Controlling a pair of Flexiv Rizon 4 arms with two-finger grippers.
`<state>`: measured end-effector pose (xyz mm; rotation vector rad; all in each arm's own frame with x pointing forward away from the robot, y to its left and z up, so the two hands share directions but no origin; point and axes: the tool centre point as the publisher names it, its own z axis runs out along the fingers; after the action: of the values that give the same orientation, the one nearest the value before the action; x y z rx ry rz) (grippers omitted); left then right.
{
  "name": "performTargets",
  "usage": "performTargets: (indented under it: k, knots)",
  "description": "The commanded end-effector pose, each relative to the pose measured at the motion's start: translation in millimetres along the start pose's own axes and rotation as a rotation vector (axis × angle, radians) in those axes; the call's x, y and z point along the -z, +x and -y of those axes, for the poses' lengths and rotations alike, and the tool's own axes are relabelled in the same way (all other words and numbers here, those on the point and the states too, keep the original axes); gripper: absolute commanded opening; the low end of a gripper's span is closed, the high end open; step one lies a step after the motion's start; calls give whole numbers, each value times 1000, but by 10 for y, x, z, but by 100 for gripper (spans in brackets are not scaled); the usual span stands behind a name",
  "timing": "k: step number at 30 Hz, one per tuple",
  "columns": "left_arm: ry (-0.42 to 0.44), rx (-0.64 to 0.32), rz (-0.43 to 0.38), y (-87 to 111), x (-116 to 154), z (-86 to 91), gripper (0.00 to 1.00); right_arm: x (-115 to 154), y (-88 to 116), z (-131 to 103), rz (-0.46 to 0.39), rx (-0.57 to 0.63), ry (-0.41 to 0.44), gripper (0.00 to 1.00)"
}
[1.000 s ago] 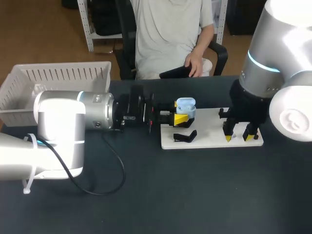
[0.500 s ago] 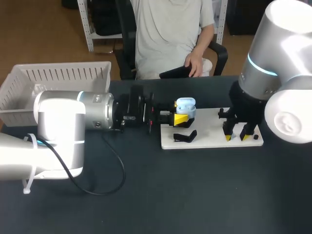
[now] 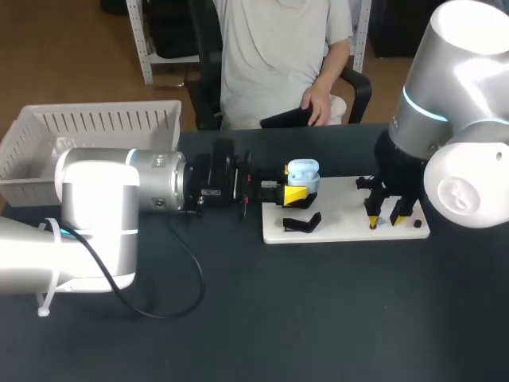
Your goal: Pick up each earbud case from the left stands, insert the matching earbuds, close the lid, and place the case in the box.
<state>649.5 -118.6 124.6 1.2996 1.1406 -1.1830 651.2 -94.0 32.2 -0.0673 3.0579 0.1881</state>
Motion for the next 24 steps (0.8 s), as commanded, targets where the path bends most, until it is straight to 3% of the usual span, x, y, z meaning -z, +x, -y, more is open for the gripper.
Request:
performTargets:
  k: [1,24]
  knots:
    - [-10,-4,1,3,-10,23,0,-20,-15,4,-3,-1,-1,36]
    - [-10,-4,1,3,-10,23,0,-114,-25,-13,-15,-9,0,24]
